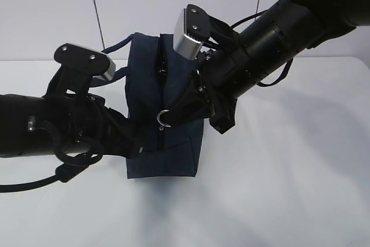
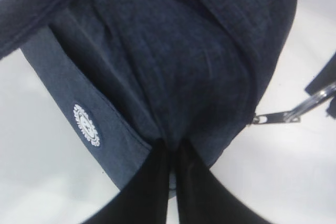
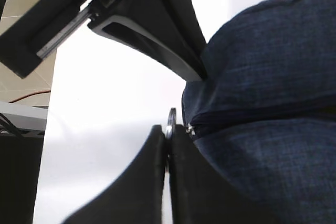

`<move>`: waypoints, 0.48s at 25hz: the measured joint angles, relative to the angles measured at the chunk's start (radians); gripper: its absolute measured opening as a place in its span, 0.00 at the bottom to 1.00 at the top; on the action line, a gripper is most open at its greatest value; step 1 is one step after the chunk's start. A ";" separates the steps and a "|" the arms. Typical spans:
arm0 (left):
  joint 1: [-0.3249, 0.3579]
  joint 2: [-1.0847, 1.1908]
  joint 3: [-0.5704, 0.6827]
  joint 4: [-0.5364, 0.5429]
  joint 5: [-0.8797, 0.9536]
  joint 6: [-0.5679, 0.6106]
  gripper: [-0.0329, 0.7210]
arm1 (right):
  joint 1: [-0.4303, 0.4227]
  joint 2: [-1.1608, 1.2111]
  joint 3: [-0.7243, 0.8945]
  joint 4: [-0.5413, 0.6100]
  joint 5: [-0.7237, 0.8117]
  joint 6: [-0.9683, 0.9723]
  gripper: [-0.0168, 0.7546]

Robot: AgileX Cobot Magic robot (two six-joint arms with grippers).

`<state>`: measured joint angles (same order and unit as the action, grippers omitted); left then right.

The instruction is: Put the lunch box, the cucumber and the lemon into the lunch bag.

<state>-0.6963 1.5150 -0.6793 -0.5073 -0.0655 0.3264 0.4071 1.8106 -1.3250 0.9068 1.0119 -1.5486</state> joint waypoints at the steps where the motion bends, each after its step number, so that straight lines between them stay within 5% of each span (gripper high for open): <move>1: 0.000 0.000 0.000 0.000 0.002 0.000 0.04 | 0.000 0.000 0.000 0.000 0.000 0.000 0.00; 12: 0.000 0.000 0.000 0.000 0.008 0.000 0.04 | 0.000 -0.010 -0.030 -0.005 -0.010 0.025 0.00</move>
<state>-0.6963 1.5150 -0.6793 -0.5073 -0.0574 0.3264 0.4071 1.8010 -1.3547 0.9020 1.0015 -1.5234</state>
